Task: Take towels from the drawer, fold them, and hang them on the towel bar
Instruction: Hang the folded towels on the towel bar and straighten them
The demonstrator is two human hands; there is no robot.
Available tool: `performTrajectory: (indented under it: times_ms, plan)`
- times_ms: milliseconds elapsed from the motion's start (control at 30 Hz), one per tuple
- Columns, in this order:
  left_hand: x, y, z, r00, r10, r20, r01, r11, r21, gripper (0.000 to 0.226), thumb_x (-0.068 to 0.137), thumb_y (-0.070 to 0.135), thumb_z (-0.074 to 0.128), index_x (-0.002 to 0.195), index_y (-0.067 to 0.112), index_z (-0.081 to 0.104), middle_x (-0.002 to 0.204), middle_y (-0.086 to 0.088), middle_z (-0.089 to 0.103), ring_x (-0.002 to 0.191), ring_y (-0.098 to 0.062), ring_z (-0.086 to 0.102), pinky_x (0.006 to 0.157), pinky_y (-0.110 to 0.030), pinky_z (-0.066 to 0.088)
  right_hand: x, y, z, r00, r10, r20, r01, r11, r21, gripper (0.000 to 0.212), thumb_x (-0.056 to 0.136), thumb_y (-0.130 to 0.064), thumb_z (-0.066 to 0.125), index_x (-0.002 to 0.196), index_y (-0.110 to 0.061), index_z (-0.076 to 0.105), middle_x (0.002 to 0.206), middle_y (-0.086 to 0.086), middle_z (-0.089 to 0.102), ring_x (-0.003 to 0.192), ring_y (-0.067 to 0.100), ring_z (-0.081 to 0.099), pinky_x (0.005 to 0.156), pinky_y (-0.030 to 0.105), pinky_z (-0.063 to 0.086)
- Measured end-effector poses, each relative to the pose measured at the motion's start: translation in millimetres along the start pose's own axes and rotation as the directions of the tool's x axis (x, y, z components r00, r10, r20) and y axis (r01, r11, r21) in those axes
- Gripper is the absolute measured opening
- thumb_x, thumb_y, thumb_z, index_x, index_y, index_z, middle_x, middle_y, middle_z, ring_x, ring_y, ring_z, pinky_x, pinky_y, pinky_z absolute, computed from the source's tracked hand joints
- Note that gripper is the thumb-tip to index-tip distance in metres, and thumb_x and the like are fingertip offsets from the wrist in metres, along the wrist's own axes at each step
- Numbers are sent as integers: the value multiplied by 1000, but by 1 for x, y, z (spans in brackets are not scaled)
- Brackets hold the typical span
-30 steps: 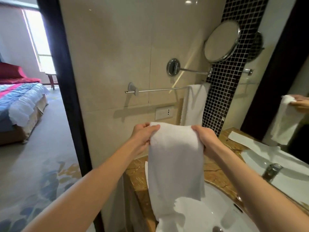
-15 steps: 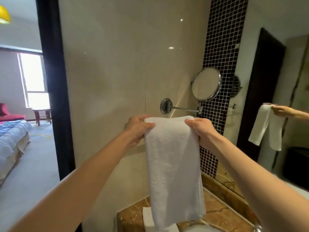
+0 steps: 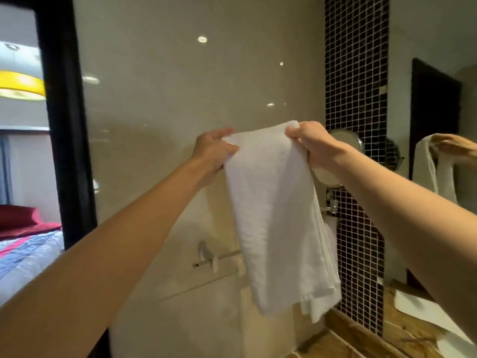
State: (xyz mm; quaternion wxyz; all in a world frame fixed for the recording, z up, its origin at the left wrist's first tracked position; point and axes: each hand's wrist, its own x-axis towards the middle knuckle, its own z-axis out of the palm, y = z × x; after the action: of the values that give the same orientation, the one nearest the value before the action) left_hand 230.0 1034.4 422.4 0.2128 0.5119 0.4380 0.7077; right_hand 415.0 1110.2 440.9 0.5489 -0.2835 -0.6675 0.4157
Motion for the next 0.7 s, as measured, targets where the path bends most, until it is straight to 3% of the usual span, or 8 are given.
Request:
performTrajectory:
  times_ms: [100,167,233,367,533,633,700]
  plan:
    - [26,1,0,999,50,-4,-50,998,34,48,80,-12,58,122,12,59,109,-9,63,85,-19,62,67,-26,54,34,0,8,999,-48,9,48,999,5,27,92,-4,47,110,15,56,93,17,54,78,27,56,68,35,46]
    - [39,-4,-2,998,60,-7,-59,995,77,51,79,-12,58,124,12,59,115,-11,62,92,-22,62,73,-30,54,50,8,14,998,-56,19,56,998,7,13,92,-1,46,88,2,58,80,15,56,58,18,58,54,24,45]
    - [47,-14,-6,998,55,-7,-54,992,115,54,79,-13,58,126,12,58,122,-12,60,98,-24,62,77,-31,53,63,23,20,999,-44,32,43,999,7,20,92,0,47,74,-5,54,66,10,53,42,10,56,42,17,43]
    - [54,-43,-15,999,-22,40,16,988,155,57,79,-10,57,129,18,55,122,-11,60,90,-20,61,62,-25,51,80,60,30,998,11,55,-11,1000,8,9,93,-2,48,90,-4,56,79,13,58,59,20,59,54,27,49]
    - [52,-77,-23,985,-160,61,143,966,217,58,80,-9,57,131,18,52,123,-13,60,93,-23,61,80,-38,52,80,99,37,989,86,123,-85,996,-11,12,93,-2,45,92,-2,58,83,16,59,66,24,59,60,31,48]
    - [46,-96,-30,977,-213,26,202,954,222,52,81,-9,57,128,12,54,116,-16,60,82,-22,60,72,-34,50,77,124,39,979,141,149,-136,990,-40,12,95,-5,47,93,0,57,86,17,57,74,28,57,66,34,45]
    - [40,-111,-36,970,-243,-15,241,949,201,45,82,-10,56,123,8,56,111,-17,61,81,-23,60,69,-31,50,73,142,41,972,178,153,-173,984,-48,15,95,-6,48,82,-3,55,80,16,55,70,27,55,64,34,43]
